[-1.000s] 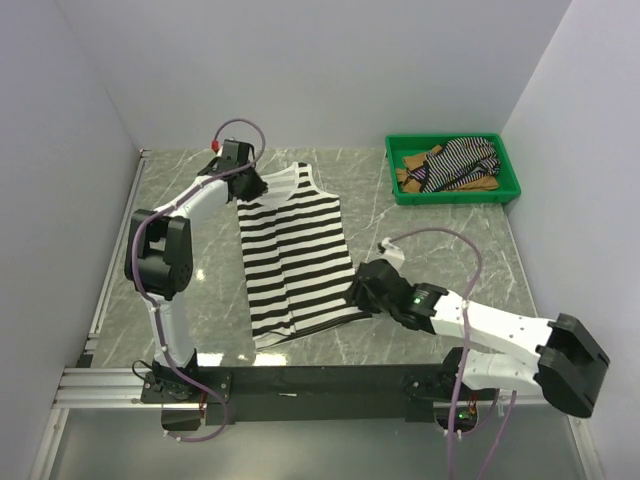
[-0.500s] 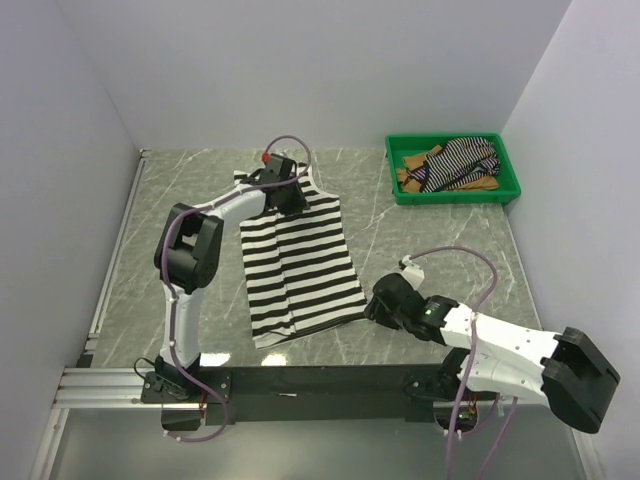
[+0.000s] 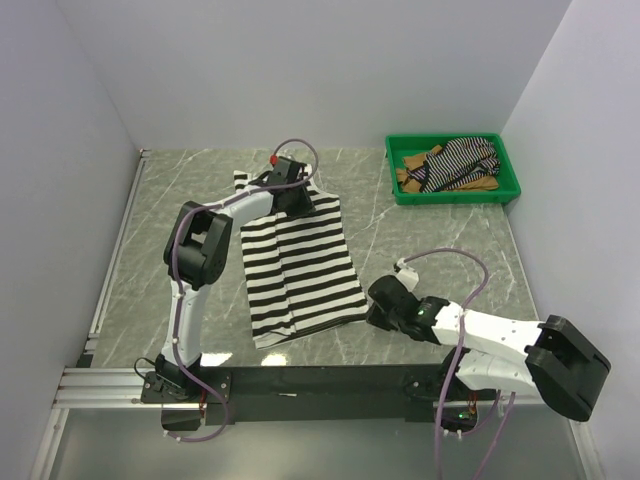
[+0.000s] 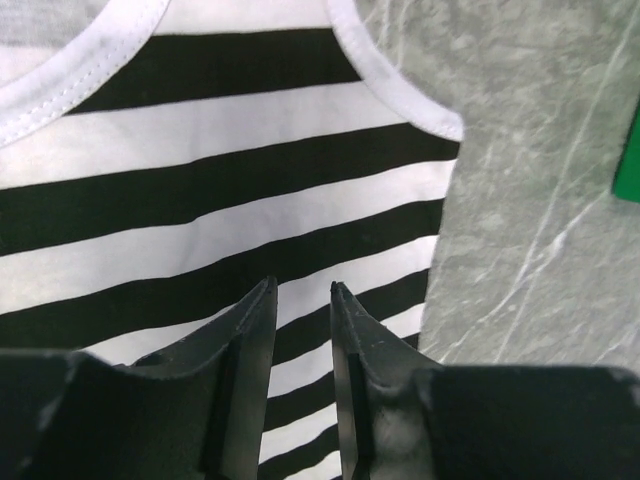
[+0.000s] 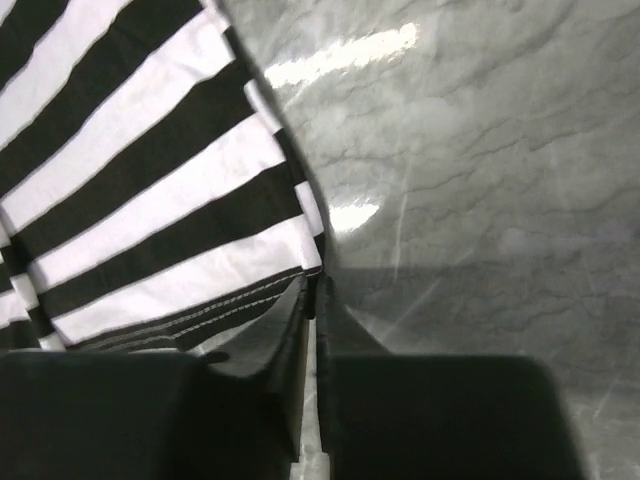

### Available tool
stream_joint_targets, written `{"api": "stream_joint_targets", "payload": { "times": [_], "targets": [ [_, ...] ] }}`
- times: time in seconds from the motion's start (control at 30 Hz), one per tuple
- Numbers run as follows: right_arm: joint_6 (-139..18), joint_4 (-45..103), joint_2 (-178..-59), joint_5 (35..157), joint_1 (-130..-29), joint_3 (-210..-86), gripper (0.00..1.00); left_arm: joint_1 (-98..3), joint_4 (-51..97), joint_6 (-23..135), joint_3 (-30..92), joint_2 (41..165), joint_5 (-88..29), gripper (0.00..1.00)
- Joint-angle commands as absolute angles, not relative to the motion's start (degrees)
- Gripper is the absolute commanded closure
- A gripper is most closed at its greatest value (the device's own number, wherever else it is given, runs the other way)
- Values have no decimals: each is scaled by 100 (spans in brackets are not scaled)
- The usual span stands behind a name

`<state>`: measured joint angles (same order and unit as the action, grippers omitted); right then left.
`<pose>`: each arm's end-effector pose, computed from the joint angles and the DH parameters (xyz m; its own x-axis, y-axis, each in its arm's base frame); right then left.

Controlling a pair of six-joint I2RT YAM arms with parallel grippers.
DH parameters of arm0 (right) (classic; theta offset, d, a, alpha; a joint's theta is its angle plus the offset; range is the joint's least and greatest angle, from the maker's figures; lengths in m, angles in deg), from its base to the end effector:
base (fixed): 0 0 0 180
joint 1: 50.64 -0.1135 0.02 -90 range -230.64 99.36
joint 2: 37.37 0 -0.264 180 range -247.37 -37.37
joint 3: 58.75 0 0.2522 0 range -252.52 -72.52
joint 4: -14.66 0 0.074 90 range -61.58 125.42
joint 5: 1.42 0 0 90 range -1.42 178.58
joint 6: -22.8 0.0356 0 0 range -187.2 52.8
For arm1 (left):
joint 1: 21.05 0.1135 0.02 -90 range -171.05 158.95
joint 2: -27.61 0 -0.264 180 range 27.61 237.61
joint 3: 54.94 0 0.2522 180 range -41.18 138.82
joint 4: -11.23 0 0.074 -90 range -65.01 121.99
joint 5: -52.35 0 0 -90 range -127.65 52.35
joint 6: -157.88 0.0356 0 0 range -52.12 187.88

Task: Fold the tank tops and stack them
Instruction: Fold the tank top

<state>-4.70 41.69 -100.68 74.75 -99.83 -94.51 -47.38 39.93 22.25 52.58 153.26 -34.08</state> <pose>0.1293 0.1367 0.1442 -0.8175 0.3711 -0.4404 0.1749 0.8886 0.4241 0.4368 -0.2186 0.1697 -0.8008 -0.3997 -0.4460 -0.1310 0.8436 -0.5208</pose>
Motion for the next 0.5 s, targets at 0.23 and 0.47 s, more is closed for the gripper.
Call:
{"api": "stream_joint_targets", "payload": {
  "times": [0.23, 0.47],
  "targets": [
    [793, 4915, -9933, 6749, -11829, -9668, 100, -4873, 4010, 2534, 5320, 15092, -3474, 62],
    [1287, 5057, -9924, 6520, -12402, -9642, 100, -5496, 4432, 2446, 5989, 15311, -4124, 59]
  ]
}}
